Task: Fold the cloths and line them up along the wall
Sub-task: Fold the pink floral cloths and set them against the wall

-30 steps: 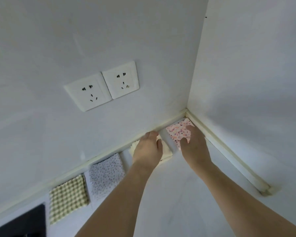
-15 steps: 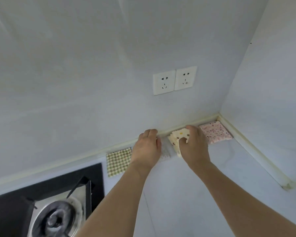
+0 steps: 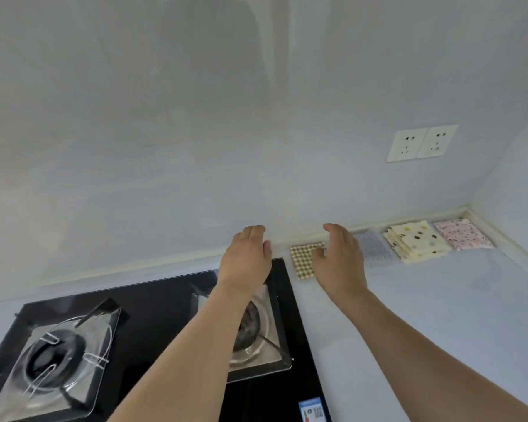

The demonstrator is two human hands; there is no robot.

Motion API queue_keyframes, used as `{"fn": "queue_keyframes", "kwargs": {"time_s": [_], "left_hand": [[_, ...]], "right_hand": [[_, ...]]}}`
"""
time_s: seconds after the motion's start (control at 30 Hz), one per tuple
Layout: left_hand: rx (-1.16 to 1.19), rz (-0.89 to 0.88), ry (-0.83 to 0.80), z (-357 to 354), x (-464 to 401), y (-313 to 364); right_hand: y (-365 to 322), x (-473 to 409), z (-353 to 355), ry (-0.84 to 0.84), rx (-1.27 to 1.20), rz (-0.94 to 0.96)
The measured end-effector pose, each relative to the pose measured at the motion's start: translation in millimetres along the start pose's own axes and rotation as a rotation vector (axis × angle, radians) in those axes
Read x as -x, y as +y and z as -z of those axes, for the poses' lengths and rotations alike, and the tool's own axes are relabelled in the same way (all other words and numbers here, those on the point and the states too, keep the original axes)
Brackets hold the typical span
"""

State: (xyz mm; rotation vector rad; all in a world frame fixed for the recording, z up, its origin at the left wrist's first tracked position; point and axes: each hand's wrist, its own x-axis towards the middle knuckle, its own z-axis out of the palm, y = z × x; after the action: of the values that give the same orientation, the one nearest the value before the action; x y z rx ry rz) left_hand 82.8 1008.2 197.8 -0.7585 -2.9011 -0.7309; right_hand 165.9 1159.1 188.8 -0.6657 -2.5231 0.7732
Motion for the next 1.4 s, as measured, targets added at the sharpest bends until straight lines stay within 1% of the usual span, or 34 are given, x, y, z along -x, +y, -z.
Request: {"fn": "queue_keyframes", "kwargs": {"time_s": [0.17,0.37,0.47,0.57,0.73,0.87,1.0,1.1,1.23,1.4], "left_hand": [[0.011,0.087,0.081,38,22,-51],[0.016,0.091,0.127,85,51,-124],[-0.002,0.080,0.131,112,65,-175],[-0.032,0.074,0.102,142,82,-231],[-0.061,0.129,0.114,186,111,-309],[-0.056,0.209,0.159,210,129,-347],[-0.076,0.216,0.155,232,154,-386],[-0.081,0.239,0.186,256,173,-426],[-0.101,0.270,0.194,294,202,-492],[-0.104,0.331,0.177,337,242,-585]], "right_hand": [[-60,13,-24,-0.043,-0.042,0.064],[-141,45,-63,-0.066,-0.011,0.142],[-194,64,-90,-0.076,-0.028,0.148],[-243,90,-125,-0.084,-0.044,0.130],[-306,124,-167,-0.195,-0.055,0.170],[-348,139,-193,-0.251,-0.061,0.247],[-387,154,-217,-0.280,-0.084,0.284],[-422,173,-237,-0.317,-0.085,0.311],[-483,204,-272,-0.323,-0.098,0.332],[-563,256,-325,-0.385,-0.140,0.372]]}}
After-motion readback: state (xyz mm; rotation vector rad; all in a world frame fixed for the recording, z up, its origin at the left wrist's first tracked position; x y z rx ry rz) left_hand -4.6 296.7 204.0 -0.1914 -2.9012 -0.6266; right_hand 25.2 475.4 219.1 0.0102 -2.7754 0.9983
